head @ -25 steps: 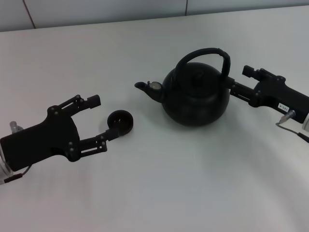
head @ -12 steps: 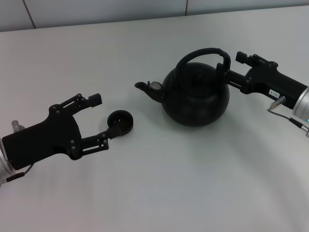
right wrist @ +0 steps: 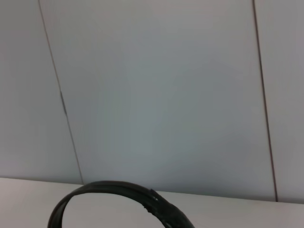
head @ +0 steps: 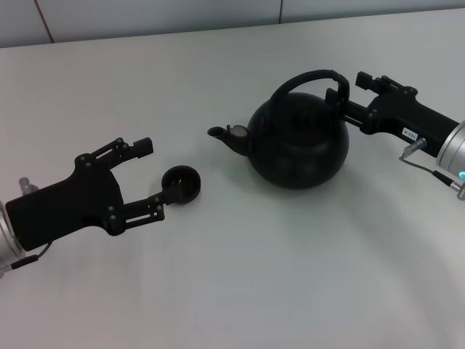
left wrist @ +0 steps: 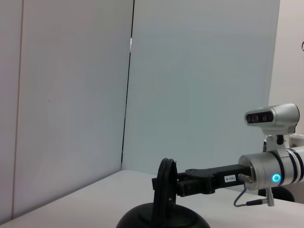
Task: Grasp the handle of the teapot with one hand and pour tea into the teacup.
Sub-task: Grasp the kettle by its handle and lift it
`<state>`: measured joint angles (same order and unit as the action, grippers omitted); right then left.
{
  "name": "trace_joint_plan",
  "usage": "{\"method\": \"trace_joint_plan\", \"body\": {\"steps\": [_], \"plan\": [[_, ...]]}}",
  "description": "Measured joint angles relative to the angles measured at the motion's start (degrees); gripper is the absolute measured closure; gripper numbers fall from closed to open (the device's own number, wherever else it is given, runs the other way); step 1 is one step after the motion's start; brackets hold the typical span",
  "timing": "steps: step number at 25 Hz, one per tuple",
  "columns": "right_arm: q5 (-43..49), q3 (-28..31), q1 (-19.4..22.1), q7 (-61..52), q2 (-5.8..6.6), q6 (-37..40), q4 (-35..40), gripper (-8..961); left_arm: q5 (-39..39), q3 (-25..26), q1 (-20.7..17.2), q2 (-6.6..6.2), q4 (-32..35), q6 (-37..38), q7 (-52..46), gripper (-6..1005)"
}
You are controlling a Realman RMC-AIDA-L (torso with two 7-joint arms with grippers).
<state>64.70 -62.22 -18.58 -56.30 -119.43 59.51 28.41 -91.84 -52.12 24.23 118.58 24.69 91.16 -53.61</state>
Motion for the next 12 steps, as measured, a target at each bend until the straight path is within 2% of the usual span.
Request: {"method": "trace_joint_plan", "body": {"steps": [12], "plan": [[-0.11, -0.34, -0.17, 2.05, -0.09, 0.50, -0.72, 260, -0.35, 0.00, 0.66, -0.02, -0.08, -1.09, 0.00, 130]]}}
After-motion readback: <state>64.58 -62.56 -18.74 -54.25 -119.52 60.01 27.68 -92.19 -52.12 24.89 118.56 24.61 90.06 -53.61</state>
